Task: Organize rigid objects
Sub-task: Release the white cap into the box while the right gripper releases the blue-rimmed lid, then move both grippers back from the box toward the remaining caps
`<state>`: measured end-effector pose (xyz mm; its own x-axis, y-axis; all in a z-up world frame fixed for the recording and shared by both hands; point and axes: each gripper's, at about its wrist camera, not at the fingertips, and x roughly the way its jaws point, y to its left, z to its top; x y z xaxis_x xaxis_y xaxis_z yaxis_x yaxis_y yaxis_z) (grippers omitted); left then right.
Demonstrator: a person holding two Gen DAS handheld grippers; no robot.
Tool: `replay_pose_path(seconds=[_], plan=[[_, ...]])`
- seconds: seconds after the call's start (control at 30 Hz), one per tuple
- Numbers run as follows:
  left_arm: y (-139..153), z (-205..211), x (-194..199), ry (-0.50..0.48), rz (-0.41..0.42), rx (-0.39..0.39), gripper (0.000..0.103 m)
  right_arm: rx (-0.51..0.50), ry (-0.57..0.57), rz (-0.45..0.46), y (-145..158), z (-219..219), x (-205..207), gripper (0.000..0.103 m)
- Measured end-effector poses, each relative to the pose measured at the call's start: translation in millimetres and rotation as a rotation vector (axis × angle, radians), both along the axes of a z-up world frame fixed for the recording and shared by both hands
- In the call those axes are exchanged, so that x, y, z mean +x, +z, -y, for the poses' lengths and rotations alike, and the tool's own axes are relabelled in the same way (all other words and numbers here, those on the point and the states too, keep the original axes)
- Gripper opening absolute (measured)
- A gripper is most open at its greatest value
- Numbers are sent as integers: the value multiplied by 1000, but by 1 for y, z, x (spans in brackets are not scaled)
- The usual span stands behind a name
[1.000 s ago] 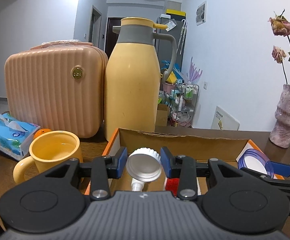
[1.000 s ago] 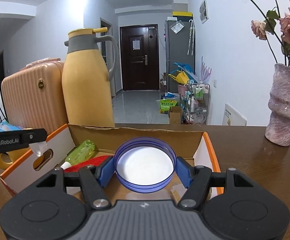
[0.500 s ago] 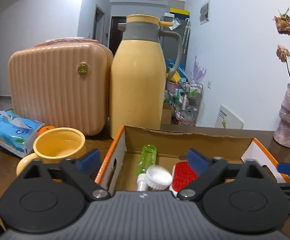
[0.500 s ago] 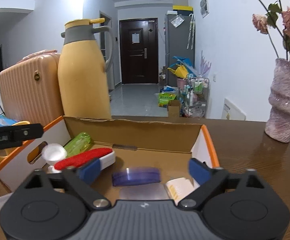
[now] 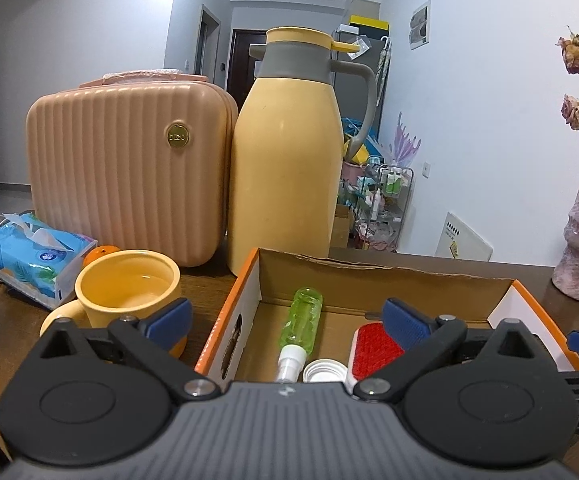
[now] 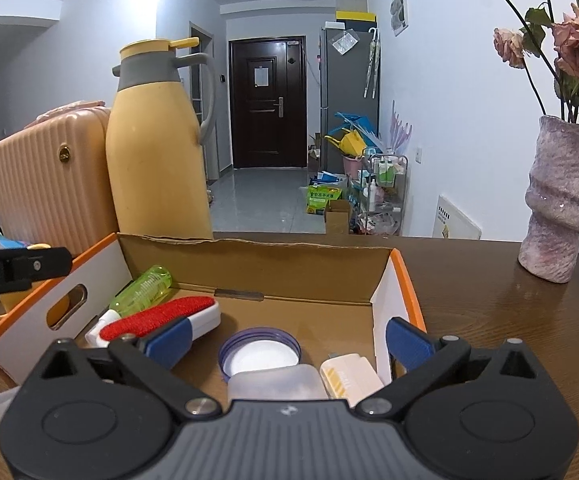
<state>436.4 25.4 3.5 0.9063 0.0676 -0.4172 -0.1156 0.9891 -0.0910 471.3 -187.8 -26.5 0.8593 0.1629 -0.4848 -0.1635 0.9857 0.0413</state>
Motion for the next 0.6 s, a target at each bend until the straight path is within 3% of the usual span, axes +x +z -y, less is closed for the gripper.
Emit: replay_pose_path(seconds=[0.6], plan=[[6,3,-24,-10,18,0,103,-2,-7,39,7,7,-31,103]])
